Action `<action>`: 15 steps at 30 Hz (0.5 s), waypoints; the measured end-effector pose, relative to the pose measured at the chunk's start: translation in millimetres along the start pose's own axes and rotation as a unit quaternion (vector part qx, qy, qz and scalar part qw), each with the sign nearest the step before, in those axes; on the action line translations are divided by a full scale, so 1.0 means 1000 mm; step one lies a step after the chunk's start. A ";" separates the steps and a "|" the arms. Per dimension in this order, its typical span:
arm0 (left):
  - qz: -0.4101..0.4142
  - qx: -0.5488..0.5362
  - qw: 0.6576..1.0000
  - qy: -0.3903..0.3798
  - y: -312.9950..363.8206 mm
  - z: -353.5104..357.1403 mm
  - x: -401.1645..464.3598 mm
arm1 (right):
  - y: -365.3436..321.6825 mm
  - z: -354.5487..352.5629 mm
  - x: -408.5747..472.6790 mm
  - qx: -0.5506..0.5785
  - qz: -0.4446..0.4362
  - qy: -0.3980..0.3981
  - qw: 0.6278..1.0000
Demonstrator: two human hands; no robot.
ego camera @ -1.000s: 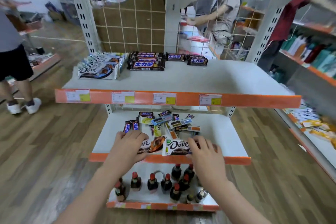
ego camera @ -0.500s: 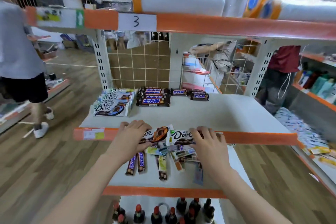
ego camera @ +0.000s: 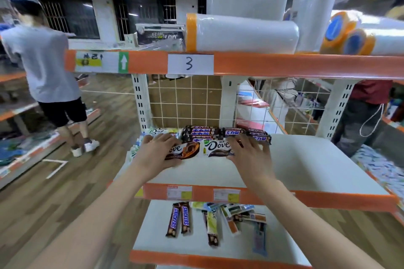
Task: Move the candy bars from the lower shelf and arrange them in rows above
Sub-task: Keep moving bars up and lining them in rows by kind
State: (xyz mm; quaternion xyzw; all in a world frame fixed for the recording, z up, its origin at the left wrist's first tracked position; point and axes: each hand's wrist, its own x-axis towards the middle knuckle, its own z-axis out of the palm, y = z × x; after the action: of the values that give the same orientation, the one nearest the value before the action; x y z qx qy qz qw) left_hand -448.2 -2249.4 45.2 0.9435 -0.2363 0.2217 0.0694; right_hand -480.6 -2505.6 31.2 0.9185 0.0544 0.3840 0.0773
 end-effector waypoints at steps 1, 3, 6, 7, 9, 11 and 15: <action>0.001 0.000 1.000 0.006 -0.006 0.000 0.001 | -0.002 0.005 0.004 0.000 -0.010 0.018 1.000; 0.005 0.011 1.000 0.015 -0.016 0.000 0.001 | -0.007 0.012 0.010 -0.001 -0.028 0.046 0.999; 0.003 0.019 1.000 0.008 -0.028 0.000 -0.001 | -0.017 0.019 0.019 -0.005 -0.046 0.067 0.997; 0.000 0.018 1.000 0.006 -0.033 0.001 -0.001 | -0.023 0.023 0.021 -0.006 -0.051 0.070 0.996; -0.007 0.009 1.000 0.009 -0.042 0.003 -0.004 | -0.032 0.029 0.024 -0.002 -0.052 0.075 0.996; -0.017 0.007 1.000 0.006 -0.051 0.007 -0.008 | -0.043 0.036 0.026 0.012 -0.054 0.079 0.995; -0.033 0.013 0.999 -0.003 -0.067 0.018 -0.014 | -0.061 0.049 0.028 0.053 -0.068 0.054 0.995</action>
State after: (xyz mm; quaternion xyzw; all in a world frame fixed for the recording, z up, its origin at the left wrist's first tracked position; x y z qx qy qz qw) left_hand -420.7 -2188.4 21.2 0.9522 -0.2022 0.2197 0.0643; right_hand -428.5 -2446.5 6.0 0.8936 0.1407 0.4232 0.0518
